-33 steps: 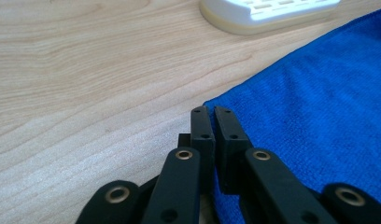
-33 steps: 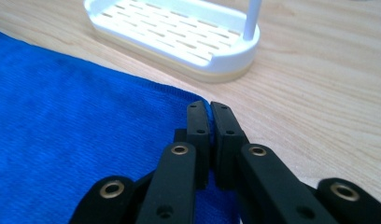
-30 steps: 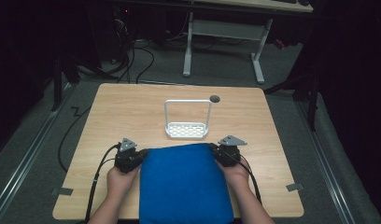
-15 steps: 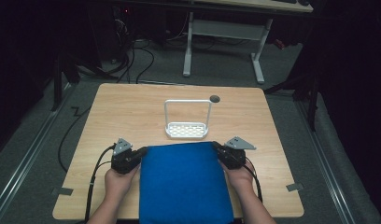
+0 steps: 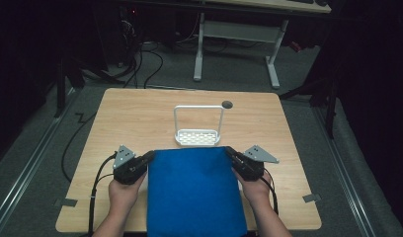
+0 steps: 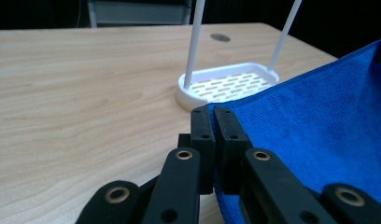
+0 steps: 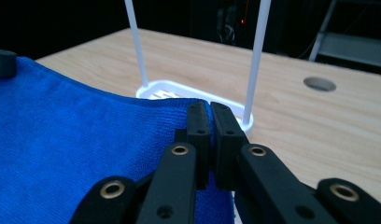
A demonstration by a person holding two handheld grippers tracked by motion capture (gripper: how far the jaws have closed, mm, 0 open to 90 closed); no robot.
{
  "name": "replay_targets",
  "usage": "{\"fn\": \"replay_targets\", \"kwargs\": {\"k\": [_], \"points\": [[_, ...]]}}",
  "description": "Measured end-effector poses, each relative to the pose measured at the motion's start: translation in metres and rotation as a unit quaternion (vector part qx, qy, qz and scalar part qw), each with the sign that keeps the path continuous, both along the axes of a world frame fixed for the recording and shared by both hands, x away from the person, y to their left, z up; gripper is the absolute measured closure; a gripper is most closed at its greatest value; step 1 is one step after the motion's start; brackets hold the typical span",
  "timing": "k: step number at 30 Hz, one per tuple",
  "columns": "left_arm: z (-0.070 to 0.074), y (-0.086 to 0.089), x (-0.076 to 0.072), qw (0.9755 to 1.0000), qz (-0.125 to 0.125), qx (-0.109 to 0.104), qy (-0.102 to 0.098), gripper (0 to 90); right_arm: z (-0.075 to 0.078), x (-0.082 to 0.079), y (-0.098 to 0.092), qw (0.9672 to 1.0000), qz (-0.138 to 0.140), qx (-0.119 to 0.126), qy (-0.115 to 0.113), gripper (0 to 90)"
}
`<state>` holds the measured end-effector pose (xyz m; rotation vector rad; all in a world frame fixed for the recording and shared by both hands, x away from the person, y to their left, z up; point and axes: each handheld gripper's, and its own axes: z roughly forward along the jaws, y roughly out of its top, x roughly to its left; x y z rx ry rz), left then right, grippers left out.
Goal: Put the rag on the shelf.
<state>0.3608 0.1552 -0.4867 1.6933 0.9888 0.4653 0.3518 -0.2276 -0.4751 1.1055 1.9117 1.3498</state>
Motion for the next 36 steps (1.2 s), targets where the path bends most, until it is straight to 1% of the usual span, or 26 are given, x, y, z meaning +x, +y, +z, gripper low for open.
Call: {"fn": "replay_targets", "kwargs": {"k": [1,4,9,10,11,12,13,15,16,17,19,20,22,24,25,30,32,34,36], "points": [[0.004,0.001,-0.002,1.0000,0.001,-0.003,-0.008,87.4,0.005,-0.003,0.001,0.9999,-0.001,0.003,-0.011,88.1],[0.011,0.003,-0.005,0.9998,0.004,-0.006,-0.020,87.4,0.011,-0.007,0.001,0.9996,-0.005,0.010,-0.024,88.0],[0.021,0.007,-0.010,0.9991,0.010,-0.017,-0.037,87.4,0.020,-0.011,-0.002,0.9991,-0.006,0.023,-0.036,88.1],[0.021,0.007,-0.010,0.9991,0.010,-0.017,-0.037,87.4,0.020,-0.011,-0.002,0.9991,-0.006,0.023,-0.036,88.1],[0.025,0.008,-0.012,0.9988,0.011,-0.020,-0.044,87.4,0.024,-0.013,-0.002,0.9986,-0.006,0.028,-0.044,88.1],[0.025,0.008,-0.012,0.9988,0.011,-0.020,-0.044,87.4,0.024,-0.013,-0.002,0.9986,-0.006,0.028,-0.044,88.1],[0.030,0.009,-0.014,0.9982,0.012,-0.025,-0.053,87.4,0.028,-0.016,-0.002,0.9982,-0.006,0.031,-0.051,88.1],[0.032,0.009,-0.016,0.9980,0.011,-0.025,-0.057,87.4,0.032,-0.018,-0.002,0.9977,-0.005,0.033,-0.059,88.0],[0.034,0.009,-0.017,0.9977,0.012,-0.027,-0.061,87.4,0.032,-0.018,-0.002,0.9977,-0.005,0.033,-0.059,88.0],[0.039,0.009,-0.020,0.9971,0.011,-0.029,-0.070,87.4,0.038,-0.021,-0.002,0.9970,-0.004,0.038,-0.068,88.0],[0.043,0.009,-0.023,0.9964,0.010,-0.028,-0.079,87.4,0.042,-0.024,-0.002,0.9963,-0.001,0.040,-0.076,88.1],[0.043,0.009,-0.023,0.9964,0.010,-0.028,-0.079,87.4,0.042,-0.024,-0.002,0.9963,-0.001,0.040,-0.076,88.1],[0.049,0.008,-0.027,0.9954,0.009,-0.030,-0.090,87.5,0.047,-0.028,-0.001,0.9955,0.000,0.042,-0.085,88.1],[0.052,0.008,-0.029,0.9948,0.008,-0.032,-0.096,87.5,0.051,-0.029,0.000,0.9947,0.002,0.044,-0.093,88.0],[0.052,0.008,-0.029,0.9948,0.008,-0.032,-0.096,87.5,0.051,-0.029,0.000,0.9947,0.002,0.044,-0.093,88.0],[0.062,0.009,-0.035,0.9928,0.009,-0.040,-0.112,87.5,0.059,-0.033,-0.002,0.9928,0.000,0.052,-0.108,88.1],[0.064,0.009,-0.037,0.9923,0.008,-0.040,-0.117,87.6,0.061,-0.035,-0.004,0.9922,-0.001,0.055,-0.112,88.1],[0.067,0.009,-0.038,0.9916,0.009,-0.044,-0.121,87.6,0.066,-0.038,-0.004,0.9912,-0.003,0.062,-0.117,88.1],[0.070,0.009,-0.040,0.9910,0.009,-0.043,-0.127,87.6,0.070,-0.040,-0.005,0.9900,-0.001,0.062,-0.127,88.1]]}}
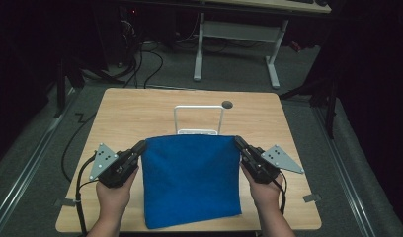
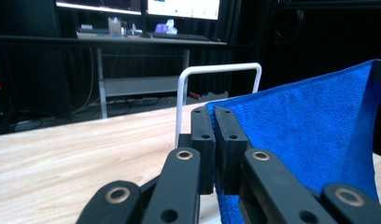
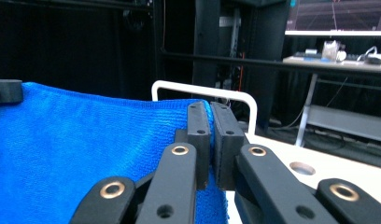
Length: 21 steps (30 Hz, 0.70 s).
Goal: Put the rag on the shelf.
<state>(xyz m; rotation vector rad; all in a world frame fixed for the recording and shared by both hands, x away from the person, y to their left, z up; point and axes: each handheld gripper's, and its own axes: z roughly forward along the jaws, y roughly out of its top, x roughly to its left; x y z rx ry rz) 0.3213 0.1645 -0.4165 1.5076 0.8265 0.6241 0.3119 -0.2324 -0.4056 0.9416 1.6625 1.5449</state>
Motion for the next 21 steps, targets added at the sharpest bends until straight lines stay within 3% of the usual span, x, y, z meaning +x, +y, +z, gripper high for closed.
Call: {"fn": "replay_targets", "kwargs": {"k": [10,16,21], "points": [[0.016,-0.003,0.001,0.9999,0.000,-0.008,-0.011,87.7,0.023,-0.013,-0.001,0.9991,0.001,0.008,-0.041,88.1],[0.035,-0.006,0.006,0.9995,-0.007,0.000,-0.030,87.9,0.038,-0.011,0.000,0.9981,0.000,0.009,-0.062,88.1],[0.047,-0.005,0.015,0.9995,-0.014,0.007,-0.028,87.9,0.055,-0.005,-0.002,0.9975,0.004,0.003,-0.071,88.1]]}}
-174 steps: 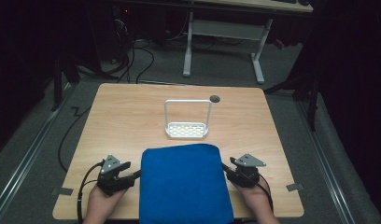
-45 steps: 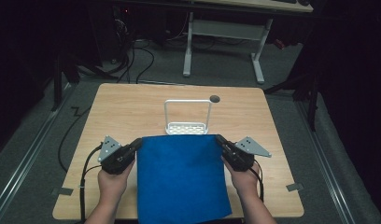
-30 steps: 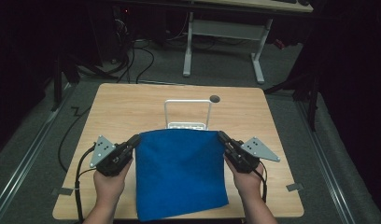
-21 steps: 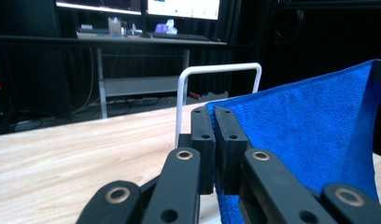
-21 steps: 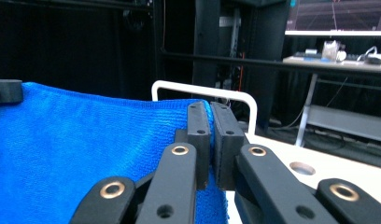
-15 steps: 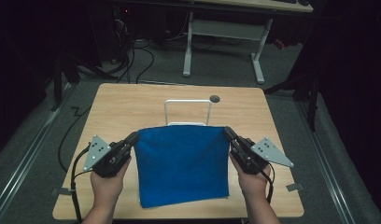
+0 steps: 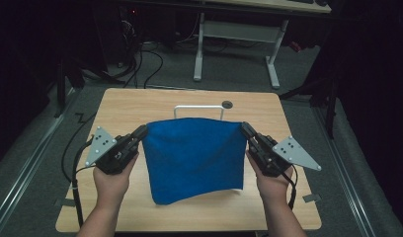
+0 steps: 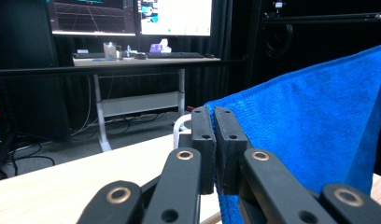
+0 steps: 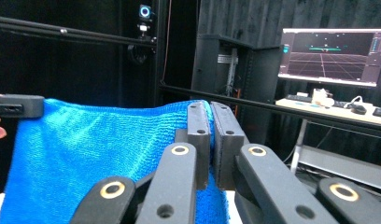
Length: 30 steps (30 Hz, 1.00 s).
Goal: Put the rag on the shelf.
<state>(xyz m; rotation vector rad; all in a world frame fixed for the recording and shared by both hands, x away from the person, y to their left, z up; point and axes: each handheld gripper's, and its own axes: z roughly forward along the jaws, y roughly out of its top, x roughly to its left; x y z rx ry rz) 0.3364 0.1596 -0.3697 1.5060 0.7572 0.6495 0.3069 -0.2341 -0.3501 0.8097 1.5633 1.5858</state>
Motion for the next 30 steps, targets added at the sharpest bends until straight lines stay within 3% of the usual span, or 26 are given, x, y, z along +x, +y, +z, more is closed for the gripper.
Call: {"fn": "replay_targets", "kwargs": {"k": [4,8,11,17,21,30], "points": [[0.013,0.000,0.011,1.0000,-0.005,0.001,0.007,87.9,0.011,0.006,-0.001,0.9999,0.013,0.001,0.008,88.3],[0.024,0.000,0.021,1.0000,0.001,0.003,0.001,88.0,0.019,0.012,0.000,0.9999,0.009,-0.010,0.003,88.3],[0.029,0.000,0.029,1.0000,0.005,0.003,0.001,88.0,0.025,0.018,-0.003,1.0000,0.008,-0.003,0.002,88.3],[0.034,-0.001,0.044,0.9998,0.014,0.015,0.004,88.0,0.032,0.036,-0.010,0.9999,0.003,0.008,0.012,88.3],[0.036,-0.003,0.063,0.9996,0.016,0.018,0.017,88.2,0.034,0.054,-0.009,0.9996,-0.007,0.012,0.024,88.4],[0.042,-0.003,0.096,0.9991,0.032,0.028,0.006,88.0,0.035,0.086,-0.007,0.9987,-0.014,0.022,0.044,88.4]]}}
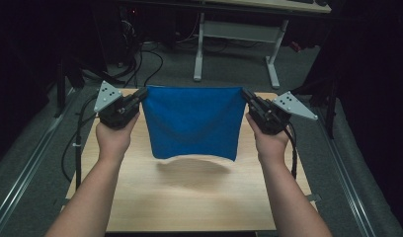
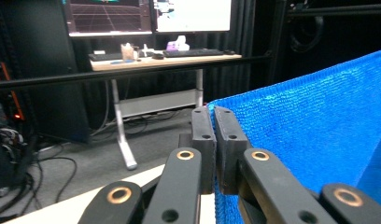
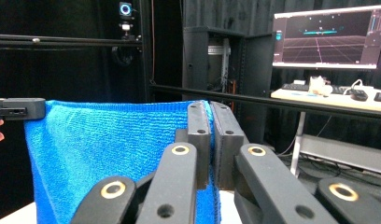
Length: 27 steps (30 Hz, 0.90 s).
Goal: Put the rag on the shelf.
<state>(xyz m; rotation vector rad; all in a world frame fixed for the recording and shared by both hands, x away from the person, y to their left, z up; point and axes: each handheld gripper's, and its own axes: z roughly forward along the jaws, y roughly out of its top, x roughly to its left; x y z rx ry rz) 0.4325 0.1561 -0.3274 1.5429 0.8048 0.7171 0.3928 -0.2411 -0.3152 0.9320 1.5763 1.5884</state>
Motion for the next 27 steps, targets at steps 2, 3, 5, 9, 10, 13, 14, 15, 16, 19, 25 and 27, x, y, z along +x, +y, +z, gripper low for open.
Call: {"fn": "replay_targets", "kwargs": {"k": [2,3,5,9,10,13,14,15,16,19,25,27], "points": [[0.003,0.001,0.008,1.0000,0.004,-0.007,0.004,88.0,0.001,0.007,0.001,1.0000,-0.001,0.000,0.004,88.4],[0.004,0.000,0.011,0.9999,0.005,-0.008,0.004,88.0,0.002,0.010,0.001,1.0000,0.000,0.006,0.006,88.4],[0.006,-0.001,0.015,1.0000,0.007,-0.004,0.001,88.0,0.003,0.015,0.002,1.0000,-0.003,0.008,0.001,88.4],[0.008,-0.005,0.029,0.9998,0.012,0.012,-0.008,88.0,0.003,0.026,0.001,0.9999,-0.009,0.009,0.005,88.4],[0.006,-0.005,0.039,0.9998,0.018,0.005,-0.007,88.0,0.004,0.034,0.000,0.9998,-0.011,0.012,0.009,88.4],[0.006,-0.007,0.047,0.9996,0.024,0.009,-0.007,88.0,0.005,0.044,0.000,0.9998,-0.014,0.006,0.012,88.4],[0.006,-0.009,0.053,0.9995,0.028,0.014,-0.006,88.0,0.006,0.048,0.000,0.9998,-0.016,0.004,0.013,88.5],[0.006,-0.011,0.057,0.9993,0.033,0.017,-0.007,88.0,0.007,0.052,0.000,0.9998,-0.017,0.002,0.012,88.5],[0.006,-0.013,0.065,0.9991,0.039,0.016,-0.003,88.0,0.007,0.059,0.001,0.9998,-0.018,0.001,0.010,88.5],[0.006,-0.015,0.076,0.9990,0.045,0.007,0.000,87.9,0.005,0.074,-0.001,0.9996,-0.018,0.009,0.020,88.6],[0.004,-0.022,0.091,0.9988,0.046,0.012,0.004,87.8,0.001,0.097,-0.007,0.9986,-0.027,0.015,0.043,88.6],[-0.003,-0.027,0.102,0.9983,0.055,0.021,0.003,87.6,-0.003,0.109,-0.010,0.9979,-0.035,0.005,0.055,88.6]]}}
